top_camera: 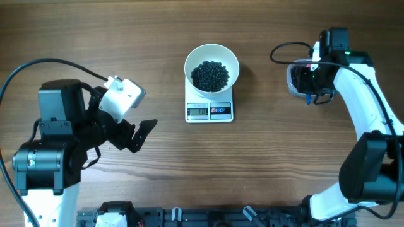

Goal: Scoop item into bowl and weigh 150g on scale
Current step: 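Move the empty scoop right back to the bean tub, then lower the scoop into the tub and release it with the right gripper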

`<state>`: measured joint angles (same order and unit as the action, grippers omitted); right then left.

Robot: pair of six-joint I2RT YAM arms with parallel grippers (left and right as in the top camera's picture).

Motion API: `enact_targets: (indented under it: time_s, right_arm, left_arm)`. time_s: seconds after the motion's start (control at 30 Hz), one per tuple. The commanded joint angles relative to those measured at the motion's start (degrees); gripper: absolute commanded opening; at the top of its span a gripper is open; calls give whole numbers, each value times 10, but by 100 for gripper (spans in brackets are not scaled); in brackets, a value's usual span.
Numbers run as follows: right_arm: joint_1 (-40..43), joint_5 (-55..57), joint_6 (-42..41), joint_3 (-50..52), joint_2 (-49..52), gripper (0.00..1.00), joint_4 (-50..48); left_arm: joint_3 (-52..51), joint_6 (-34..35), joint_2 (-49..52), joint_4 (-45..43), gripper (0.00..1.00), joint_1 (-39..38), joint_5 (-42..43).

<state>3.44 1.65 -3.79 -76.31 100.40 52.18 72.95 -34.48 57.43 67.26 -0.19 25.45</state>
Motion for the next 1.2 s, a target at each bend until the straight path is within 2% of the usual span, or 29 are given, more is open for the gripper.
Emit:
enact_targets:
  time_s: [0.0,0.13,0.53,0.7,0.97,1.17]
  right_arm:
    - [5,-12,8,-1,5,4,-19]
    - [31,-52,6,-1,5,5,-44]
    - [126,-308,8,-1,5,4,-46]
    - [141,-322,17,13,5,4,-38]
    - [178,-426,21,122,5,4,-105]
    - [184,-438,15,126,5,5,-127]
  left_arm:
    - [10,-11,1,-1,100,4,13]
    - [10,-11,1,-1,100,4,13]
    - [10,-11,1,-1,100,4,13]
    - [10,-11,1,-1,100,4,13]
    - [10,-11,1,-1,100,4,13]
    - [10,-11,1,-1,100,4,13]
